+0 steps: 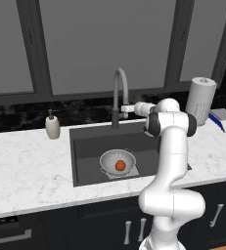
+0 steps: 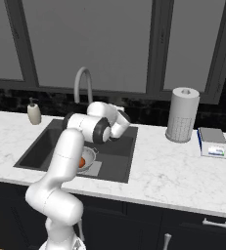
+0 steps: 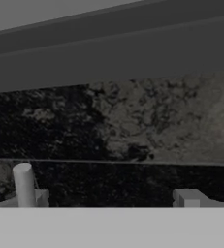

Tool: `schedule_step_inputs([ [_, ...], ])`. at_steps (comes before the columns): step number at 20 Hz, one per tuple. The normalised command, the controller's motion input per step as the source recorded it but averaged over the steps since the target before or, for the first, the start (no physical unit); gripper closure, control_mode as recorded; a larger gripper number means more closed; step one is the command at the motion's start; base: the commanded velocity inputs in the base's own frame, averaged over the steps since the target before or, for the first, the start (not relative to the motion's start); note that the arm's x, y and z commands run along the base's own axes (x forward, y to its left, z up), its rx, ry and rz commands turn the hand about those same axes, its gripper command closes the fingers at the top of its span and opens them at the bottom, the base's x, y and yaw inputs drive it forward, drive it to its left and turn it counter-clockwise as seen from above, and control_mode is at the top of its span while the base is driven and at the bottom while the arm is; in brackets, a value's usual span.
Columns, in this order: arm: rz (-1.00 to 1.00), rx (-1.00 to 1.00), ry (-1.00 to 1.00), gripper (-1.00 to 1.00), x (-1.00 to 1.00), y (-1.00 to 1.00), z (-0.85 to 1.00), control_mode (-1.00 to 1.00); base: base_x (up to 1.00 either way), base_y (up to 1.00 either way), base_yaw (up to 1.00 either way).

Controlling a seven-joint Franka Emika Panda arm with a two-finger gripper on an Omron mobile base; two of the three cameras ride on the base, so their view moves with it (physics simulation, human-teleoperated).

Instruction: Put the colander in the sink, put the orange in the colander, and turn on the sink faucet and pour water over the colander.

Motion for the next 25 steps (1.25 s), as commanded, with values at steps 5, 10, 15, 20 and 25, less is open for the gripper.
schedule_step_inputs([
  [5, 0.0, 0.0, 0.0, -1.0, 0.0, -0.91, 0.0, -1.0, 0.0, 0.0, 0.0],
  [10, 0.0, 0.0, 0.0, -1.0, 0.0, -0.89, 0.0, -1.0, 0.0, 0.0, 0.0],
  [15, 0.0, 0.0, 0.0, -1.0, 0.0, -0.85, 0.0, -1.0, 0.0, 0.0, 0.0],
  [20, 0.0, 0.0, 0.0, -1.0, 0.0, -0.7, 0.0, -1.0, 0.0, 0.0, 0.0],
  [25, 0.0, 0.0, 0.0, -1.0, 0.0, -0.43, 0.0, -1.0, 0.0, 0.0, 0.0],
])
